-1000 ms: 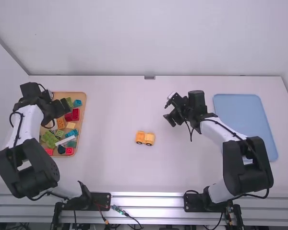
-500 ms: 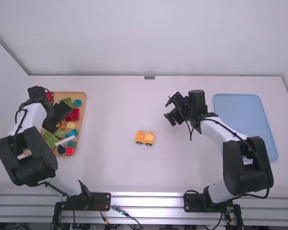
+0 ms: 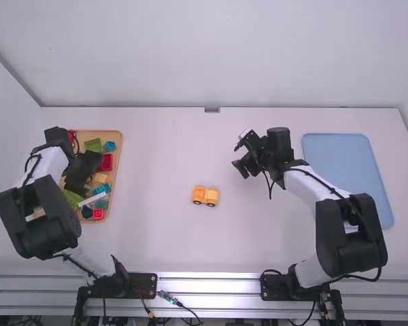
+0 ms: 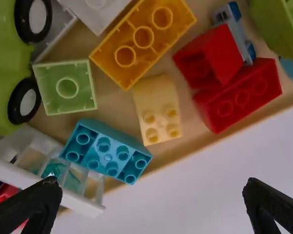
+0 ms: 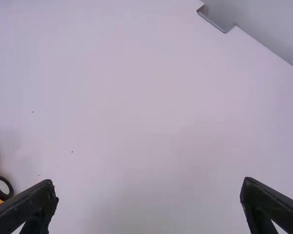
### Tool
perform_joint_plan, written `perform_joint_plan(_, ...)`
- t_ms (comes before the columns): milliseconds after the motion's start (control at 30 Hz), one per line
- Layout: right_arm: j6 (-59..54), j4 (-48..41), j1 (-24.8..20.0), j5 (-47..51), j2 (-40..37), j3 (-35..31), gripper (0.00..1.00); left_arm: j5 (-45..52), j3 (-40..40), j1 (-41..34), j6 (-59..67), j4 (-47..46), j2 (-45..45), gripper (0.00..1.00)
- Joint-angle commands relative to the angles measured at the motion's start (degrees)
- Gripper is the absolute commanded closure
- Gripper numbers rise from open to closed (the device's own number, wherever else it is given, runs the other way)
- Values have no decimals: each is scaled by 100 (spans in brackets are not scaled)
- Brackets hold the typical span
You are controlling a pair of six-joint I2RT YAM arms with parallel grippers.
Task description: Assemble lego blocks to make yellow taxi
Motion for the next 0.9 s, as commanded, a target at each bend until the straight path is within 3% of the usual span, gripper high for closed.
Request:
perform_joint_plan(0, 39, -2, 26, -13, -114, 166, 1, -235, 444, -87, -294, -176, 254, 1)
perform_joint_plan(200, 186, -4, 20, -28, -114, 160, 1, -137, 756, -116, -298, -229, 695, 1)
perform_joint_plan(367, 184, 0, 22, -31, -114, 160, 1, -163, 706, -122, -303, -181, 820, 17)
perform_joint_plan(700, 188, -7, 22, -28, -114, 160, 1, -261, 538, -133, -342, -21, 826, 20)
perform_joint_plan(867, 186, -4, 20, -28, -114, 160, 1, -353, 275, -127, -541, 224, 826, 28)
